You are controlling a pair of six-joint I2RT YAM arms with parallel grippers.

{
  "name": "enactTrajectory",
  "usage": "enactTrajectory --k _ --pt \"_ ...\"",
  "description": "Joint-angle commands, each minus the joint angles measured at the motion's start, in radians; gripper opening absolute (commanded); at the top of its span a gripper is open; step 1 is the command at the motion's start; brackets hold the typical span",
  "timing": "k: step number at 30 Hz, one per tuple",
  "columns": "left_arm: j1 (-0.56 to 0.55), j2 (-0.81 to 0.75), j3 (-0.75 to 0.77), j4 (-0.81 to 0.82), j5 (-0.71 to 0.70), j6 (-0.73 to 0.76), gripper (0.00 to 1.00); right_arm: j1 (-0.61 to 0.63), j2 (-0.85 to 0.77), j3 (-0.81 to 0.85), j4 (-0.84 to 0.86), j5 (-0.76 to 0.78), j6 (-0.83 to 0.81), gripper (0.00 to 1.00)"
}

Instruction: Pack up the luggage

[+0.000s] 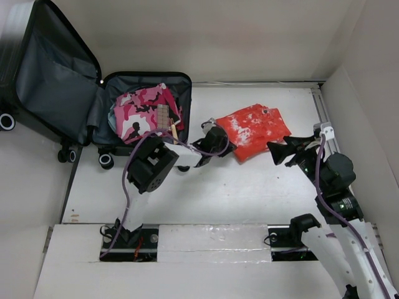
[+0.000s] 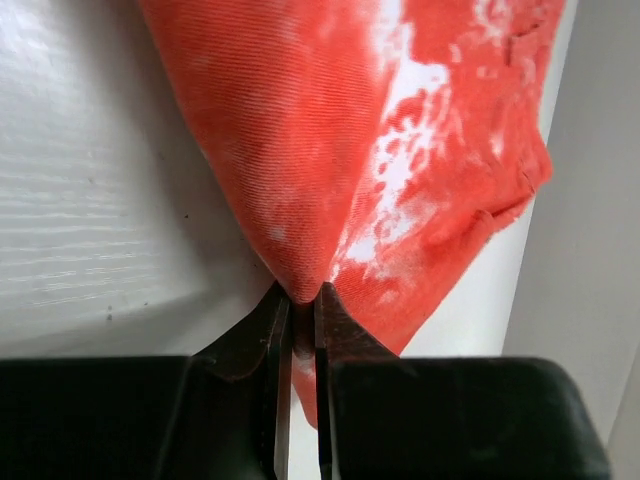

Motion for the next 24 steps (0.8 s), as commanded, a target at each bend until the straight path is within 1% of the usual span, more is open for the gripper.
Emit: enactTrajectory --k 1,2,3,4,5,6,7,8,9,10,11,13,14,15,16,17,19,20,21,23,24 --pt "0.060 -0.169 0.015 -0.090 0.048 0.209 0.00 0.007 -0.003 0.011 0.000 -0.034 0.010 0.75" --pt "0.104 -0.181 0.110 -0.137 0.098 0.287 0.00 0.007 -0.003 0.011 0.011 -0.035 0.010 0.75" --pt "0.105 -0.182 0.161 -0.178 0.139 0.343 0.00 0.007 -0.003 0.002 0.011 -0.035 0.010 0.75" --pt "0.140 -0.182 0.222 -0.285 0.190 0.398 0.00 0.007 -0.003 0.002 0.011 -0.045 0.010 0.75" --pt "0.154 -0.182 0.291 -0.362 0.190 0.441 0.00 0.007 -0.003 0.002 0.011 -0.045 0.010 0.75" --pt "0.165 -0.182 0.421 -0.422 0.177 0.499 0.00 0.007 -0.003 0.002 0.011 -0.045 0.010 0.75" --pt "0.175 -0.172 0.494 -0.575 0.154 0.603 0.00 0.007 -0.003 0.002 0.020 -0.045 0.010 0.75" --pt "0.191 -0.163 0.558 -0.634 0.085 0.653 0.00 0.007 -0.003 0.002 0.020 -0.054 0.010 0.75" --pt "0.191 -0.163 0.612 -0.680 0.066 0.705 0.00 0.007 -0.003 0.002 0.008 -0.054 0.010 0.75" --pt "0.212 -0.154 0.719 -0.732 0.049 0.737 0.00 0.007 -0.003 0.002 0.008 -0.054 0.000 0.75" --pt "0.253 -0.154 0.764 -0.816 0.038 0.760 0.00 0.007 -0.003 0.011 -0.001 -0.054 0.000 0.75" --pt "0.309 -0.154 0.824 -0.854 0.061 0.774 0.00 0.007 -0.003 0.011 -0.001 -0.054 0.000 0.77" --pt "0.368 -0.184 0.824 -0.863 0.061 0.774 0.00 0.007 -0.003 0.011 -0.010 -0.065 0.000 0.77" --pt "0.399 -0.201 0.807 -0.863 0.051 0.788 0.00 0.017 -0.003 0.023 -0.022 -0.065 0.000 0.77" --pt "0.430 -0.221 0.757 -0.852 0.051 0.800 0.00 0.017 -0.003 0.034 -0.022 -0.076 -0.012 0.77" --pt "0.491 -0.262 0.725 -0.834 0.039 0.801 0.00 0.017 -0.003 0.034 -0.035 -0.076 -0.012 0.77" --pt "0.556 -0.301 0.657 -0.819 0.028 0.814 0.00 0.017 -0.003 0.034 -0.035 -0.076 -0.012 0.77" --pt "0.589 -0.322 0.582 -0.805 0.028 0.823 0.00 0.017 -0.003 0.034 -0.035 -0.085 -0.012 0.77" --pt "0.664 -0.356 0.547 -0.779 0.028 0.824 0.00 0.017 -0.003 0.034 -0.035 -0.085 -0.012 0.77" --pt "0.743 -0.390 0.470 -0.741 0.086 0.801 0.00 0.017 -0.003 0.025 -0.035 -0.085 -0.012 0.77" --pt "0.779 -0.405 0.398 -0.719 0.109 0.784 0.00 0.017 -0.003 0.025 -0.024 -0.096 -0.012 0.77"
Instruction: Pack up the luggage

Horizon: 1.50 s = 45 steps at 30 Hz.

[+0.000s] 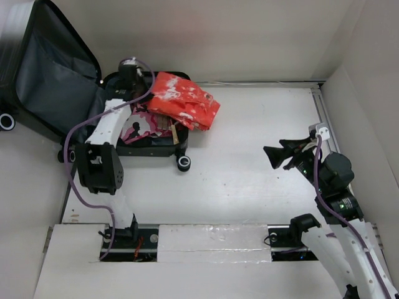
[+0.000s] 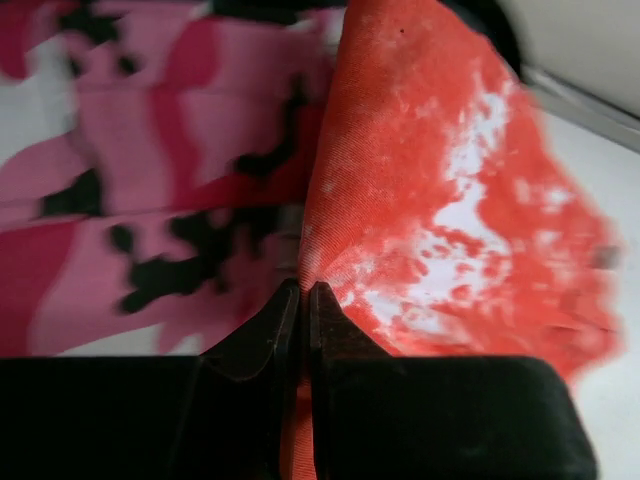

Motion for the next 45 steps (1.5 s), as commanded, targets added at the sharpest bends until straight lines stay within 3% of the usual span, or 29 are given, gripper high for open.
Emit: enactTrajectory --k 1,6,15,18,20,21,24,26,31,34,37,39,42,45 --pt "0.170 -0.150 -0.139 0.127 0.002 0.012 0.00 0.010 -0.003 0.025 0.019 -0.029 -0.010 0.77" --pt "0.290 -0.217 -0.261 0.190 -0.046 -0.006 0.00 0.010 0.006 0.025 0.019 -0.039 -0.010 0.77" --pt "0.299 -0.256 -0.276 0.224 -0.301 -0.038 0.00 0.019 0.066 -0.003 0.073 -0.106 -0.001 0.78" --pt "0.299 -0.219 -0.220 0.146 -0.281 -0.047 0.34 0.019 0.075 -0.027 0.099 -0.135 0.017 0.79" --pt "0.299 -0.219 -0.219 0.132 -0.256 -0.075 0.44 0.019 0.084 -0.027 0.123 -0.149 0.017 0.80" --pt "0.299 -0.245 -0.245 0.132 -0.256 -0.109 0.53 0.019 0.098 -0.037 0.134 -0.149 0.017 0.80" --pt "0.247 -0.454 -0.362 0.216 -0.346 -0.130 0.65 0.040 0.142 -0.037 0.171 -0.169 0.017 0.80" --pt "0.236 -0.533 -0.391 0.225 -0.470 -0.130 0.65 0.072 0.167 -0.047 0.224 -0.198 0.017 0.74" --pt "0.236 -0.647 -0.382 0.113 -0.824 -0.048 0.65 0.203 0.279 -0.045 0.323 -0.182 0.019 0.27" --pt "0.247 -0.668 -0.403 0.037 -1.018 -0.011 0.65 0.287 0.328 -0.027 0.323 -0.117 -0.013 0.16" --pt "0.374 -0.669 -0.426 0.004 -0.982 0.009 0.65 0.330 0.359 -0.036 0.336 -0.117 -0.024 0.21" --pt "0.476 -0.614 -0.416 -0.025 -0.930 0.006 0.65 0.350 0.359 -0.063 0.352 -0.128 -0.035 0.35" --pt "0.488 -0.566 -0.382 -0.037 -0.929 0.006 0.65 0.363 0.388 -0.076 0.363 -0.128 -0.044 0.49" --pt "0.488 -0.526 -0.304 -0.088 -0.929 -0.012 0.65 0.372 0.417 -0.067 0.363 -0.138 -0.044 0.54"
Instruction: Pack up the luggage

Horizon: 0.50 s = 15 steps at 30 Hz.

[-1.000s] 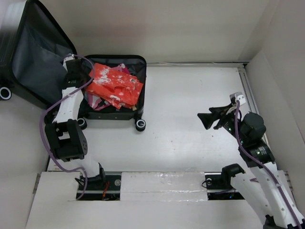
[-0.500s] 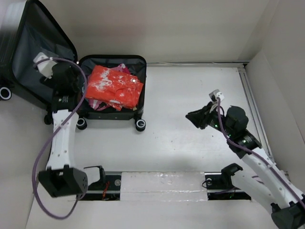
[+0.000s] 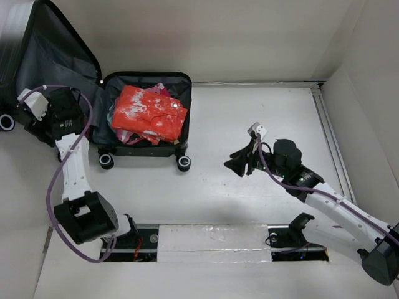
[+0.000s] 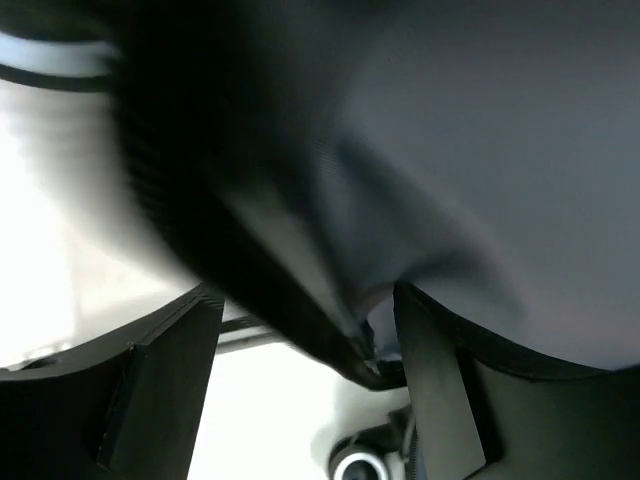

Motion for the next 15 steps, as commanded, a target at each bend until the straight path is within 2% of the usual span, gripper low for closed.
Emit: enactTrajectory --k 1,5,9,12,14,15 --pt "-0.004 0.023 0.107 -0.051 -0.035 0.031 0.65 0.021 0.030 0.001 0.073 -0.002 -0.027 0.54" --pt "-0.004 0.085 0.214 -0.060 -0.075 0.074 0.62 0.042 0.031 0.001 0.082 0.021 -0.027 0.55" --pt "-0.015 0.108 0.236 -0.060 -0.066 0.074 0.40 0.042 0.050 0.001 0.082 0.032 -0.027 0.55" --pt "-0.050 0.108 0.236 -0.060 -0.075 0.065 0.00 0.042 0.073 0.001 0.082 0.056 -0.027 0.57" --pt "-0.116 0.077 0.207 -0.029 -0.093 0.084 0.00 0.042 0.073 0.001 0.082 0.072 -0.027 0.57" --pt "-0.224 0.033 0.185 0.004 -0.133 0.093 0.00 0.042 0.073 0.001 0.082 0.081 -0.027 0.57"
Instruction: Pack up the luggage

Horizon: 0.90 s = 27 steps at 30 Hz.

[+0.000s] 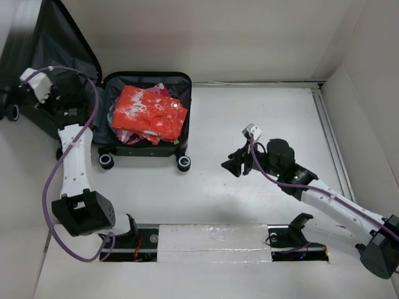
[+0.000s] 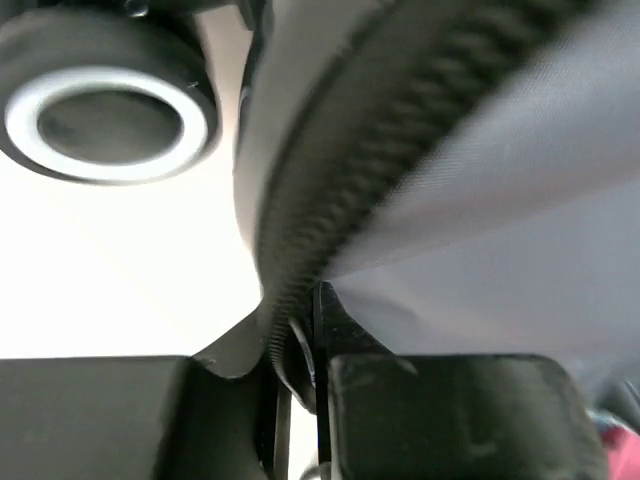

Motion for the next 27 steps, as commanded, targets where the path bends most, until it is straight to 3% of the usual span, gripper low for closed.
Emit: enactTrajectory --k 1,2,3,4,7,10,11,12,15,16,18,22,24,25,26,27 --pt "-0.223 -0.098 -0.042 0.063 -0.051 0.055 0.00 0.009 -0.004 0.011 0.066 0.036 -0.016 0.57" --pt "-0.368 -0.160 -0.102 0.074 -0.051 0.035 0.00 0.009 0.007 0.011 0.066 0.045 -0.016 0.57" --pt "-0.370 -0.198 -0.139 0.074 -0.051 0.035 0.00 0.009 0.007 0.011 0.066 0.045 -0.016 0.57" --pt "-0.522 -0.236 -0.183 0.113 -0.023 0.035 0.00 0.009 0.016 0.011 0.066 0.057 -0.007 0.57" --pt "-0.789 -0.381 -0.363 0.161 0.001 -0.014 0.00 0.009 0.040 0.022 0.066 0.066 0.003 0.57" --pt "-0.967 -0.477 -0.501 0.219 0.156 0.027 0.00 0.018 0.053 0.042 0.046 0.106 0.023 0.58" --pt "-1.006 -0.477 -0.513 0.219 0.282 0.075 0.00 0.018 0.062 0.051 0.046 0.127 0.023 0.59" --pt "-1.049 -0.488 -0.513 0.219 0.343 0.096 0.10 0.018 0.062 0.061 0.037 0.143 0.033 0.59" --pt "-1.245 -0.456 -0.539 0.168 0.524 0.146 0.58 0.018 0.062 0.081 0.037 0.203 0.058 0.64" --pt "-1.302 -0.430 -0.511 0.143 0.524 0.146 0.73 0.018 0.062 0.082 0.028 0.218 0.058 0.65" --pt "-1.464 -0.336 -0.477 0.079 0.520 0.146 0.77 0.018 0.062 0.091 0.028 0.252 0.079 0.65" --pt "-1.632 -0.215 -0.365 0.034 0.462 0.147 0.76 0.006 0.051 0.112 0.005 0.313 0.089 0.65" --pt "-1.632 -0.215 -0.311 0.060 0.422 0.147 0.74 -0.006 0.030 0.112 -0.004 0.322 0.089 0.60" --pt "-1.632 -0.232 -0.302 0.099 0.285 0.147 0.74 -0.017 0.030 0.121 -0.005 0.322 0.089 0.52" --pt "-1.632 -0.250 -0.302 0.129 0.185 0.147 0.74 -0.017 0.030 0.121 -0.005 0.322 0.089 0.52" --pt "-1.606 -0.270 -0.302 0.158 0.087 0.126 0.77 -0.017 0.046 0.131 -0.005 0.322 0.089 0.34"
